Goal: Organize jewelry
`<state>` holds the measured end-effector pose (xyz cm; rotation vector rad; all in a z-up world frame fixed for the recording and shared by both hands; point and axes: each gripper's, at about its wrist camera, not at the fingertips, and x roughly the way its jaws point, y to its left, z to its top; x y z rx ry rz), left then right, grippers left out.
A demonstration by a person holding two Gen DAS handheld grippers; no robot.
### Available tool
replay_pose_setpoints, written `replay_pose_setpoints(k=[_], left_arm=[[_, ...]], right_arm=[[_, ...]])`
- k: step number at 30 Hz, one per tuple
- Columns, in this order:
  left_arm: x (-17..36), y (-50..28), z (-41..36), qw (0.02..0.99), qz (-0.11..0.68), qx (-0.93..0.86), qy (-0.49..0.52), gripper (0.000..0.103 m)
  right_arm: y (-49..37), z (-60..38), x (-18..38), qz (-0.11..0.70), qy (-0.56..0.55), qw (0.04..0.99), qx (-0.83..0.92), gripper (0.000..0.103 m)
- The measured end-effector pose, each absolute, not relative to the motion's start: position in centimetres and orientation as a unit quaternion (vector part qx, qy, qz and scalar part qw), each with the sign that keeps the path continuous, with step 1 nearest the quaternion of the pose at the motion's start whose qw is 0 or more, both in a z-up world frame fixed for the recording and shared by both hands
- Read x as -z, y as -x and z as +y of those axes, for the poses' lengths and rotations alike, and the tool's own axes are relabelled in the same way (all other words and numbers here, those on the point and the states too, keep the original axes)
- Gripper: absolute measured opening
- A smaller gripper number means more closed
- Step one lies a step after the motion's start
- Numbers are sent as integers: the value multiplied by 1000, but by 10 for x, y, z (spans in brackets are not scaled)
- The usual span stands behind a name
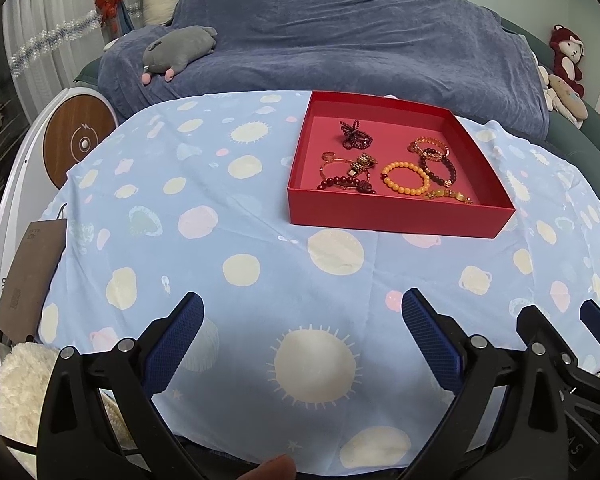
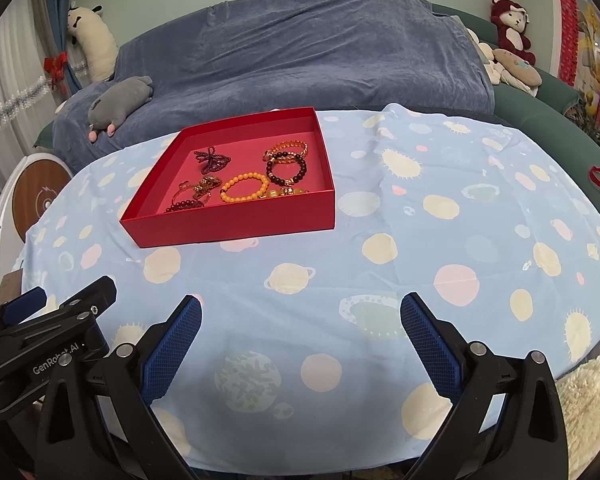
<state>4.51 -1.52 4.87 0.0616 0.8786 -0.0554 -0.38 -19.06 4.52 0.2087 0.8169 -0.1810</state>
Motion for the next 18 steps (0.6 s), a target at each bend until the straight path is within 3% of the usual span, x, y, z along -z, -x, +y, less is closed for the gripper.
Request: replay_pose_setpoints(k=[18], left_arm=[[-48,-45,-11,905,424,25,-25,95]], right_arm=[[5,-189,-40,398,-98,908,86,96]])
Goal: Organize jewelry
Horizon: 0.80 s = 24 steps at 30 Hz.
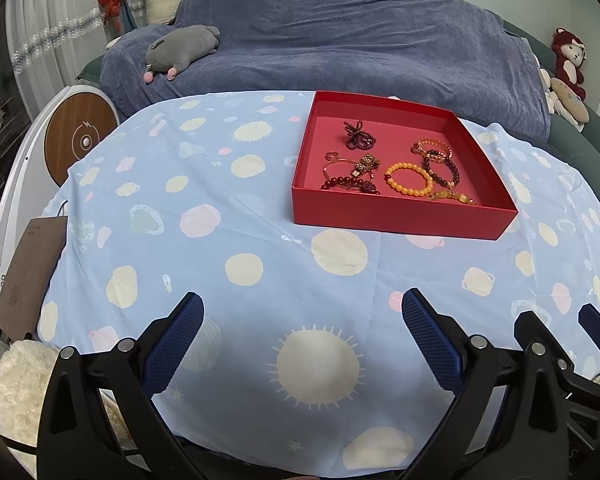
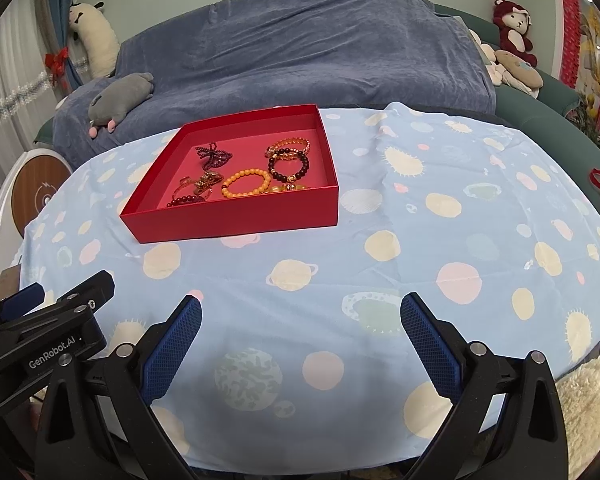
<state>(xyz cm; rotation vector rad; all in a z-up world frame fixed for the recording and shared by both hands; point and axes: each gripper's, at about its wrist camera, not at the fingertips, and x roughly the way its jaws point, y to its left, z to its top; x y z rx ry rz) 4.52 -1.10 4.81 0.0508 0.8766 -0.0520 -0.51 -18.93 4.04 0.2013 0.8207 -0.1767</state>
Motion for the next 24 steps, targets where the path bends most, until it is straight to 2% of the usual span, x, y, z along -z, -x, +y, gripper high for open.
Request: replay_pose_setpoints(k=[24], left_arm=[[-45,-45,-11,907,421,17,-26,95]], right_arm=[[5,-188,-41,399,-97,908,86,96]])
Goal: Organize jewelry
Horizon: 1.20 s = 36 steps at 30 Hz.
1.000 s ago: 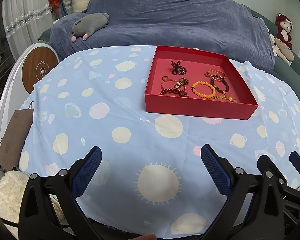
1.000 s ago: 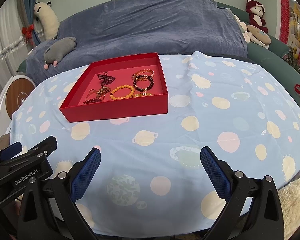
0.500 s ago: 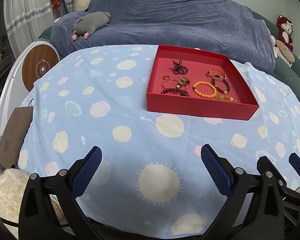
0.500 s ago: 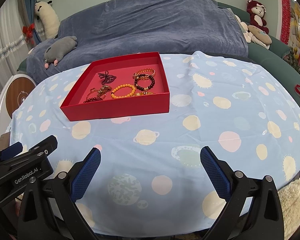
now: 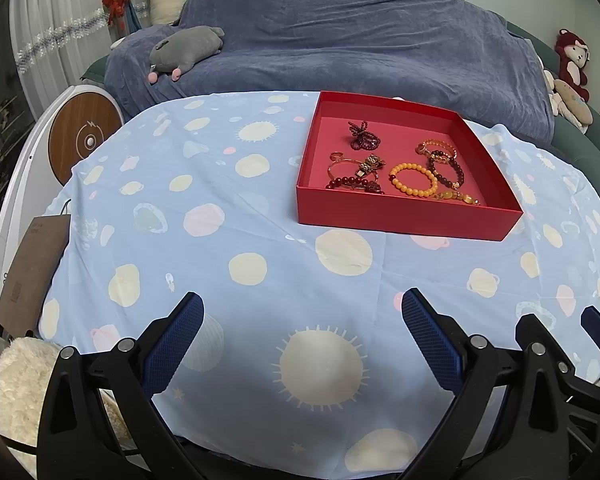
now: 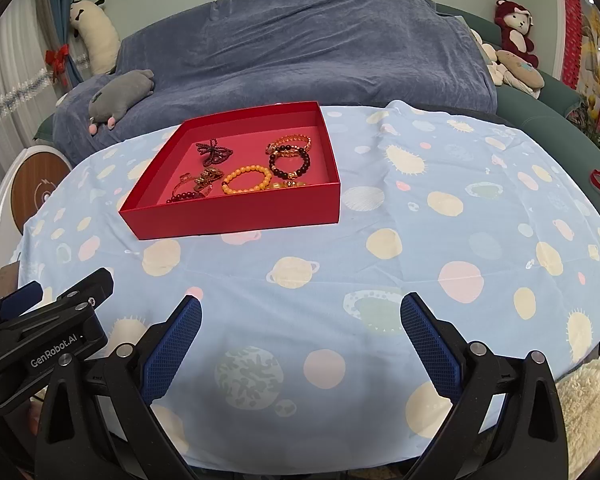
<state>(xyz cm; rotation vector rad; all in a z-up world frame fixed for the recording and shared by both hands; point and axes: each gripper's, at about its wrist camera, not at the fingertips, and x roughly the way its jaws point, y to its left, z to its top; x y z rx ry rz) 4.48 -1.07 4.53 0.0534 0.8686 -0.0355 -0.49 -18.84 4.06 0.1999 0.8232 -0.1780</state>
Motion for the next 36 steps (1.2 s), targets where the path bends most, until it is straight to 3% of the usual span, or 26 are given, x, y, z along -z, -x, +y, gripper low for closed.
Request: replay_pose_setpoints(k=[36], left_arm=[[-47,-47,-9,908,418,13,-29,95]], right_arm=[[4,-187,-40,400,-96,907,87,96]])
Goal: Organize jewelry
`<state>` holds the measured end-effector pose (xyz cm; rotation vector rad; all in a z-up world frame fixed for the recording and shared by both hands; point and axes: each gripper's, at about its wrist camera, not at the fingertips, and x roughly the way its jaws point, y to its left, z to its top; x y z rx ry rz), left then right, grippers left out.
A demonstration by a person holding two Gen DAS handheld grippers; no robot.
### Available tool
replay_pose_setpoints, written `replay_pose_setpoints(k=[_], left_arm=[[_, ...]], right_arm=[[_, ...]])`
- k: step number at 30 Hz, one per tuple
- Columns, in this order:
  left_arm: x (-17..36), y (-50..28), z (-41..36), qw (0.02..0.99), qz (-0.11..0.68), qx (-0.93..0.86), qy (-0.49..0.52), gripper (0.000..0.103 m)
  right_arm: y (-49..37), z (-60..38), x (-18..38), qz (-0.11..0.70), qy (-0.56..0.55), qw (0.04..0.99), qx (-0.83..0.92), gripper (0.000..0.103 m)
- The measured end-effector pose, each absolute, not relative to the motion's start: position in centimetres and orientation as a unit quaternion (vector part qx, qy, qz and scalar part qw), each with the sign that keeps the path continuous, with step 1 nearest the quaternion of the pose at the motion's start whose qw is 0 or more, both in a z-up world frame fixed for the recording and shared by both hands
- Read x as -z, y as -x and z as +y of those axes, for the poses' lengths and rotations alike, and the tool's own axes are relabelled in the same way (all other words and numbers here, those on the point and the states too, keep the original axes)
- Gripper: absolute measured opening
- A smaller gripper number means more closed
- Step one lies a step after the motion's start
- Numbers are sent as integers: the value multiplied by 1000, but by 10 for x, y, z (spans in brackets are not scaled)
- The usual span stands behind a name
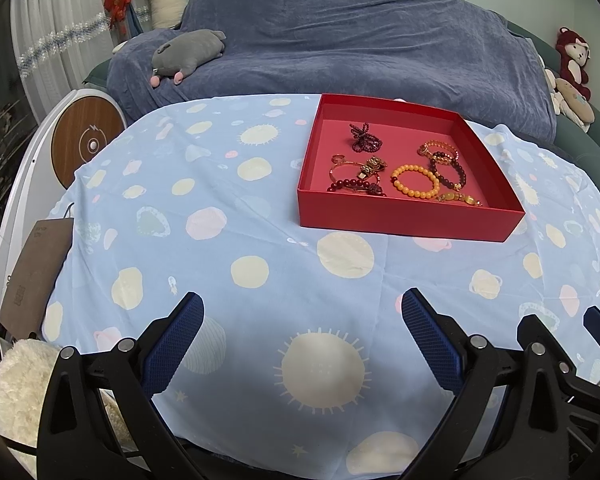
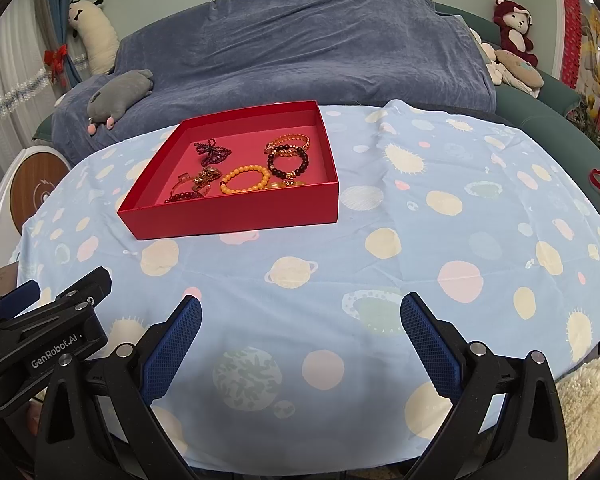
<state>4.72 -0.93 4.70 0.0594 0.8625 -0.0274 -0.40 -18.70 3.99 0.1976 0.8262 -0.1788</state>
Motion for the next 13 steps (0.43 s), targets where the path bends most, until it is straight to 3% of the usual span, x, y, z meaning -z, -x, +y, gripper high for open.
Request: replay_pose_setpoints(k=[13], left_arm=[[-45,-47,-8,909,417,12,-22,95]], right_arm=[[5,-188,-39,400,-96,907,87,96]])
